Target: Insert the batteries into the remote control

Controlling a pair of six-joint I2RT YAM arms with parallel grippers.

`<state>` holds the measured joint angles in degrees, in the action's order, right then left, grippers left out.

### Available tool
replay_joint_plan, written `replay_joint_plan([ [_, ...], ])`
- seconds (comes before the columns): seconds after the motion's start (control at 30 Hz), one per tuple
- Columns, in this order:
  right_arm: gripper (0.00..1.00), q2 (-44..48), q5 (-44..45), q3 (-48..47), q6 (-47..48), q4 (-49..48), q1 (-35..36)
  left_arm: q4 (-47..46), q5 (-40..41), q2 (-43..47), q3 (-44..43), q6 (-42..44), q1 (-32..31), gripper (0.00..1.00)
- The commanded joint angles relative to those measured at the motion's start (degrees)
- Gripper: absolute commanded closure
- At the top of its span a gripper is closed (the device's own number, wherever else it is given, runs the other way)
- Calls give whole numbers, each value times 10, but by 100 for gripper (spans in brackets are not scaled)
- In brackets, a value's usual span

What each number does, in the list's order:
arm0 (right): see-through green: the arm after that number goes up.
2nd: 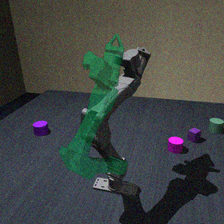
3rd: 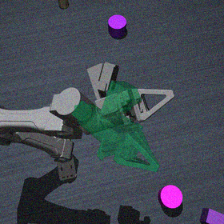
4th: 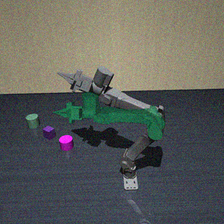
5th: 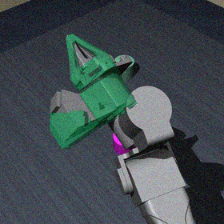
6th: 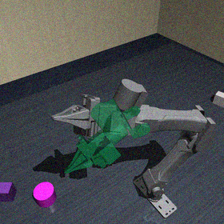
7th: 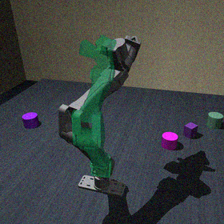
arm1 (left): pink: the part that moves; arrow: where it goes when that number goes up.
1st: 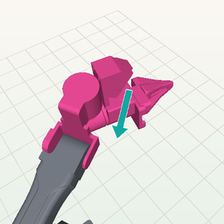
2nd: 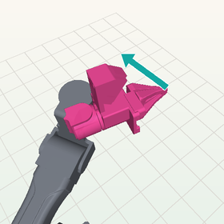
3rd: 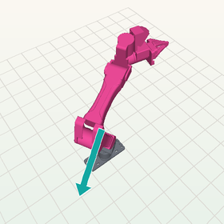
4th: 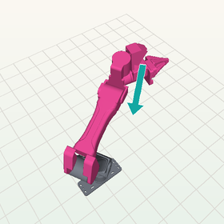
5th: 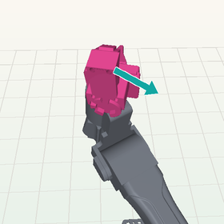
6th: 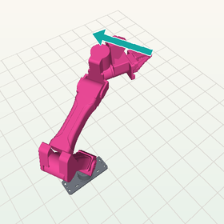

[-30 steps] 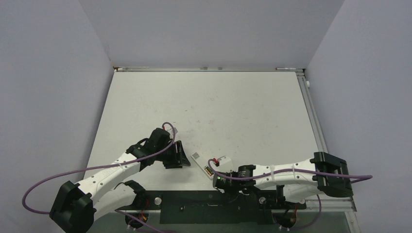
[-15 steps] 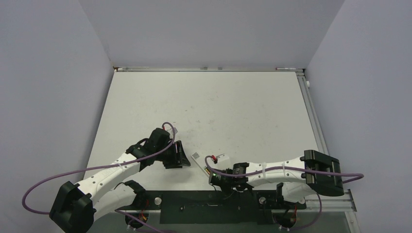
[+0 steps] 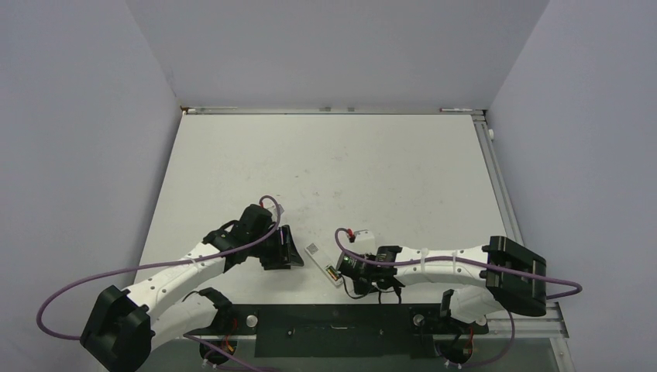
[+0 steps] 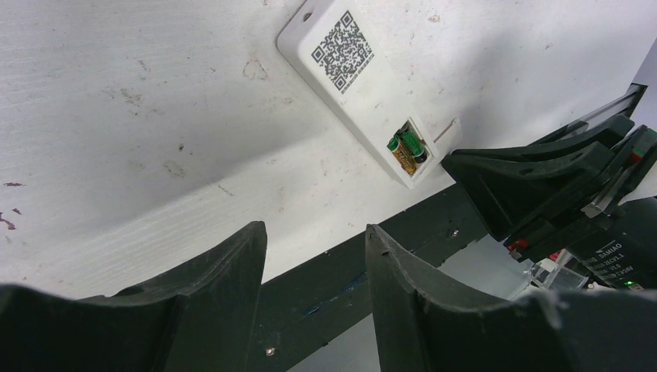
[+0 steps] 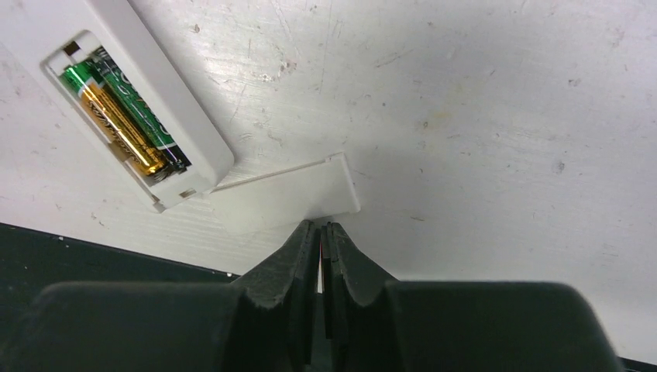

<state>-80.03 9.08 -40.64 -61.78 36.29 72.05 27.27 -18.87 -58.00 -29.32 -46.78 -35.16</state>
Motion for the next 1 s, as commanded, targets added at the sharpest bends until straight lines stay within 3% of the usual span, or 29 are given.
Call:
replay_joint_plan([
  [0.0, 91, 3, 27, -6, 7, -18, -3, -9, -3, -4, -21, 10, 2, 53],
  [0.23, 91, 19, 47, -49, 37, 24, -7, -4, -1, -3, -24, 12, 2, 53],
  [0.4, 86, 34, 60, -73, 65, 46, -19, -3, 3, 2, -24, 11, 3, 53],
  [0.97, 91, -49, 9, -67, 131, -50, -80, 23, 3, 13, -32, 11, 3, 53],
])
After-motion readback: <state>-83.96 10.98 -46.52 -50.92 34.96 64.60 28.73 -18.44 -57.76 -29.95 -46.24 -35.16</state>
